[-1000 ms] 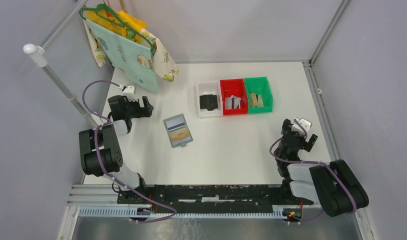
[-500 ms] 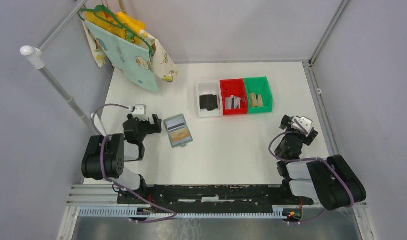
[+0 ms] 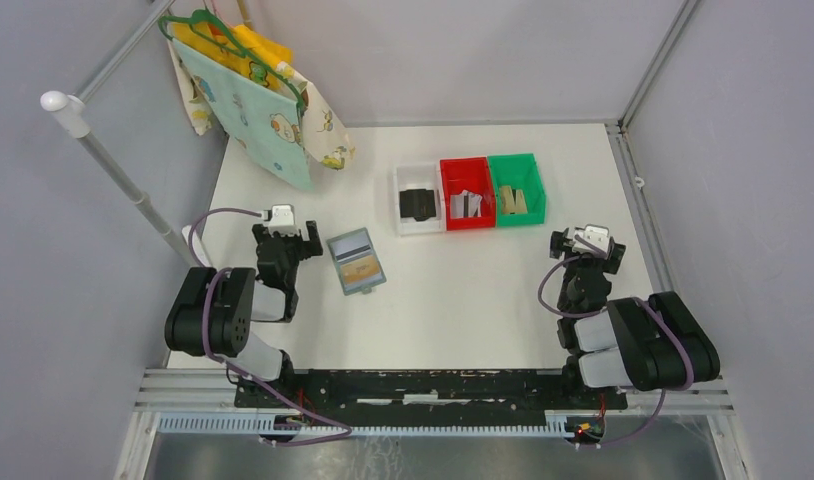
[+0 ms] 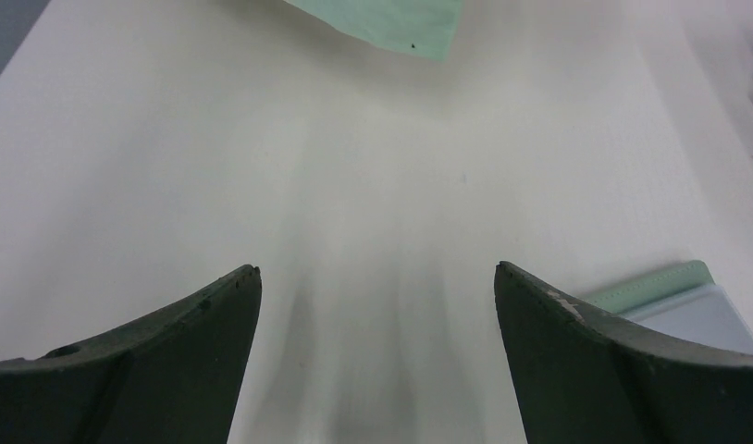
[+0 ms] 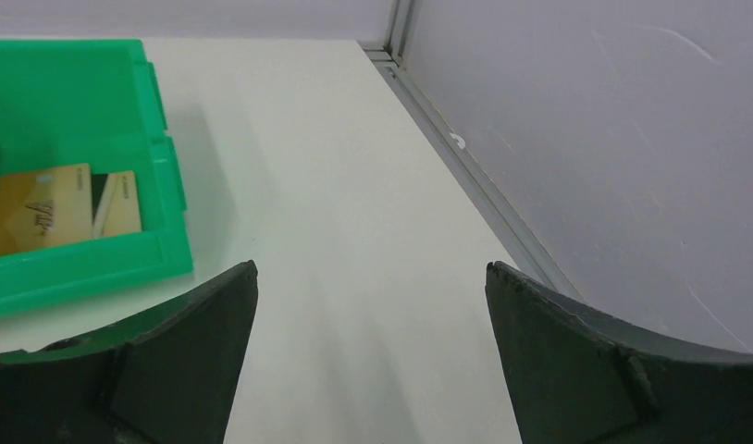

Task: Take the credit cards out of the card holder
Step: Reset both arms

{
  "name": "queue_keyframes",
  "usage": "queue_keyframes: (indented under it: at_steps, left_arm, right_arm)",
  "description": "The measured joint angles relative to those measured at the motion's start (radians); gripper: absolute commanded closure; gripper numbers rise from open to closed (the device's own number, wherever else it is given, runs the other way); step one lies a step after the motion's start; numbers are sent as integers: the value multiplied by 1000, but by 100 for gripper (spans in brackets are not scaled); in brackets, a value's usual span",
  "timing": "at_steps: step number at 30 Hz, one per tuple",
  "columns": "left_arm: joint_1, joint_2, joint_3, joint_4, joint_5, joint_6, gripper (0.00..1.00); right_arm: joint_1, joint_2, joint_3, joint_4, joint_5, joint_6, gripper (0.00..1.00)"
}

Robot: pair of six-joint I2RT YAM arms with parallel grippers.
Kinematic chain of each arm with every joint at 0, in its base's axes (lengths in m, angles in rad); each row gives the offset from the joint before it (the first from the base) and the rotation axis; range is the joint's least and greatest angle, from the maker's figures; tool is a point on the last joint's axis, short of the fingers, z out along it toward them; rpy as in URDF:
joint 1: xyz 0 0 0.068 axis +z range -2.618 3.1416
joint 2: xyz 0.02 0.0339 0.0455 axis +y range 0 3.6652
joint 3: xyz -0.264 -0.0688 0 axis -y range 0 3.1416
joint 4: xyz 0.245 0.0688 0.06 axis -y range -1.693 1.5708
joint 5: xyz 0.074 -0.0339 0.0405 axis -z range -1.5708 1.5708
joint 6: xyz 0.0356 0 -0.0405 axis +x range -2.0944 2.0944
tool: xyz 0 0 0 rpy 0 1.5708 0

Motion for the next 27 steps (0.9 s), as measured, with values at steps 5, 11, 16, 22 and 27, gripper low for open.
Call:
queue_keyframes:
  at_steps: [5,11,16,22,27]
  left_arm:
    - [5,0,21,-4,-43,0,0]
    - [5,0,22,-15,-53,0,0]
    - [5,0,22,-17,-53,0,0]
    - [5,0,22,-20,-53,0,0]
    - [8,7,32,-29,-53,0,0]
  right_arm:
    - [1,-3,0,18,-49,1,2]
    - [1,-3,0,-19,-53,1,2]
    - [1,-3,0,-20,-54,1,2]
    - [1,-3,0,-21,-54,1,2]
    - [1,-3,0,-21,-54,1,2]
